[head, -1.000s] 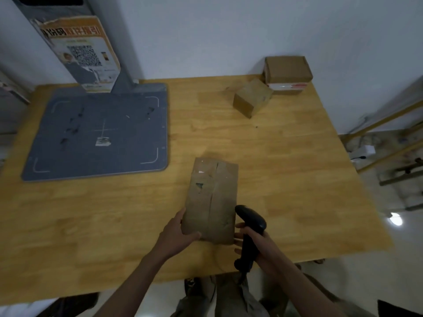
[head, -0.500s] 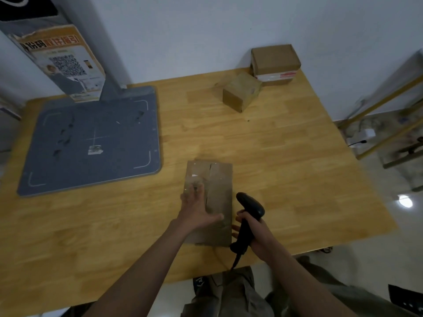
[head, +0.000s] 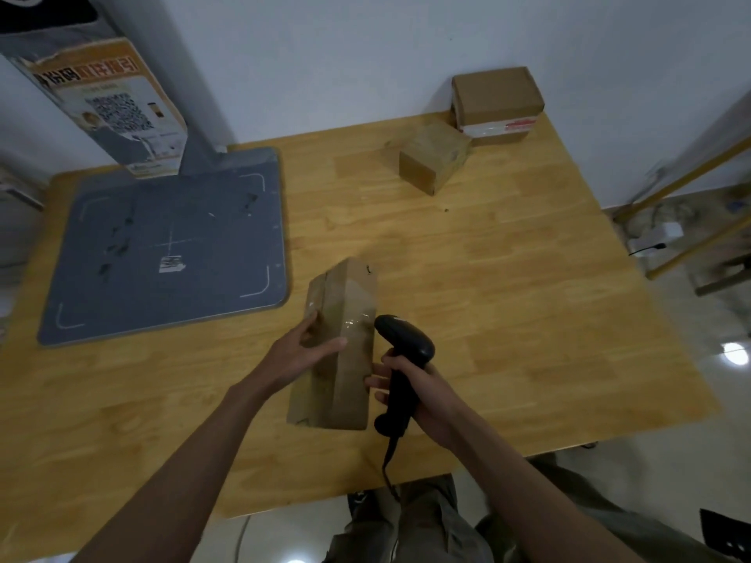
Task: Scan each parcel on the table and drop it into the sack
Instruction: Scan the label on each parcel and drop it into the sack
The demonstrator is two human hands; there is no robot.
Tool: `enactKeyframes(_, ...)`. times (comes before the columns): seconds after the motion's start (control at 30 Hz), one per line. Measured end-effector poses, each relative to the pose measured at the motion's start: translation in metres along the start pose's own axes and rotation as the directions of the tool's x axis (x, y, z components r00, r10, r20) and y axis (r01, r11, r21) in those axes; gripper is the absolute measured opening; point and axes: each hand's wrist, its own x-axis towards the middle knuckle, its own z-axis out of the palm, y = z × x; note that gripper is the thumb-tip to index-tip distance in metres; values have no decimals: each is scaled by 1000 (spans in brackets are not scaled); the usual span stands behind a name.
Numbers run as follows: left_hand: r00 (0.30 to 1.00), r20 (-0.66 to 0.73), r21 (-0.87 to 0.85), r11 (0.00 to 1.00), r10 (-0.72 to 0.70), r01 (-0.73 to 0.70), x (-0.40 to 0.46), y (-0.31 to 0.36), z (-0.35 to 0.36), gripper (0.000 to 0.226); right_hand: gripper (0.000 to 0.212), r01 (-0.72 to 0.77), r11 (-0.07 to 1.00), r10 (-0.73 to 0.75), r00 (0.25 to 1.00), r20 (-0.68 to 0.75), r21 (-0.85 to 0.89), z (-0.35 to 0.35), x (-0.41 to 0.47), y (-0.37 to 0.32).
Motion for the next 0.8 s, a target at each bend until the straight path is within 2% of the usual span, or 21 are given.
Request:
enactKeyframes(0.1, 994, -69, 7, 997, 79, -79, -5, 2, -9, 85, 14, -2, 999, 3, 1000, 25, -40, 10, 3, -1)
enactKeyframes(0.2, 982, -103, 143, 979, 161, -146, -13, 8, -3, 85, 14, -9, 998, 11, 999, 45, -64, 18, 7, 1)
enactKeyframes(0.33, 983, -123, 268, 958, 138, -101, -20, 18, 10, 77, 15, -6, 998, 9, 999, 51, -55, 28, 6, 5)
enactKeyframes(0.5, 968, -148, 388, 912, 203, -132, -20, 15, 7, 59, 28, 87, 995, -72, 973, -219, 56, 21, 11, 0)
enactKeyframes(0.57, 958, -114, 462, 867, 265, -185, -20, 14, -1, 63, 30, 115, 986, -77, 956, -283, 123, 13, 13, -7)
enactKeyframes(0.67, 921, -59, 608, 746, 384, -272, -18, 9, -12, 74, 38, 156, 966, -86, 945, -315, 205, 0, 12, -20)
enactKeyframes(0.8, 858, -23, 614, 684, 513, -393, -21, -5, -16, 82, 32, 142, 959, -63, 951, -303, 245, -5, 10, -28)
